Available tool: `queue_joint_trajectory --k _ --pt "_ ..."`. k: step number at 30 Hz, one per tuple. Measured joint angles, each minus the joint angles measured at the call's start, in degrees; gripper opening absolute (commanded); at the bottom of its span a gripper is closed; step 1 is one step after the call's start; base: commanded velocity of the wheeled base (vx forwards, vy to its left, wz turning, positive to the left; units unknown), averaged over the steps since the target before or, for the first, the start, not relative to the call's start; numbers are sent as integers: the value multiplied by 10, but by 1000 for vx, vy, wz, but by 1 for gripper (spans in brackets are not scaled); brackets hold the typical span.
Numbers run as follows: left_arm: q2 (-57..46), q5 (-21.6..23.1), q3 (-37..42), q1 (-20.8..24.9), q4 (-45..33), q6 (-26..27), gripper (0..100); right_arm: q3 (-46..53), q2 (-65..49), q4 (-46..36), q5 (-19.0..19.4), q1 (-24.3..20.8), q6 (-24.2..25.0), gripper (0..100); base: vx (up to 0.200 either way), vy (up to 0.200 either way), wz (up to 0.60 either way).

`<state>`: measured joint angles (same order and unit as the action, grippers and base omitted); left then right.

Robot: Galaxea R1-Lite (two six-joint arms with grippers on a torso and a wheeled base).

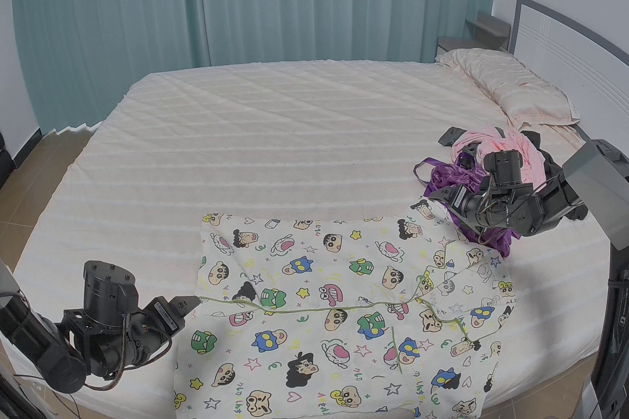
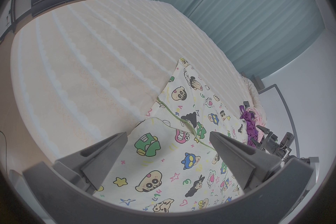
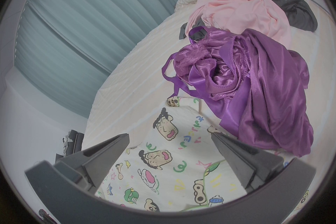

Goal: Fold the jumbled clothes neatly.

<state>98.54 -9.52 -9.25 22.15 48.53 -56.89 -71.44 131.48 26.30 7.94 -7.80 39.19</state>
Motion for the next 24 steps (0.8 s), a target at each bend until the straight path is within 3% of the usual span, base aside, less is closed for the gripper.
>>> queue_joint_trajectory --k 5,11,24 --pt "0 0 1 0 0 -2 100 -21 15 -5 0 5 0 100 120 0 0" --pt "-1 0 9 0 0 -2 100 -45 34 -6 0 6 -2 100 0 0 0" --pt "0 0 15 0 1 -1 100 -49 59 -6 2 -1 -80 100 0 0 0"
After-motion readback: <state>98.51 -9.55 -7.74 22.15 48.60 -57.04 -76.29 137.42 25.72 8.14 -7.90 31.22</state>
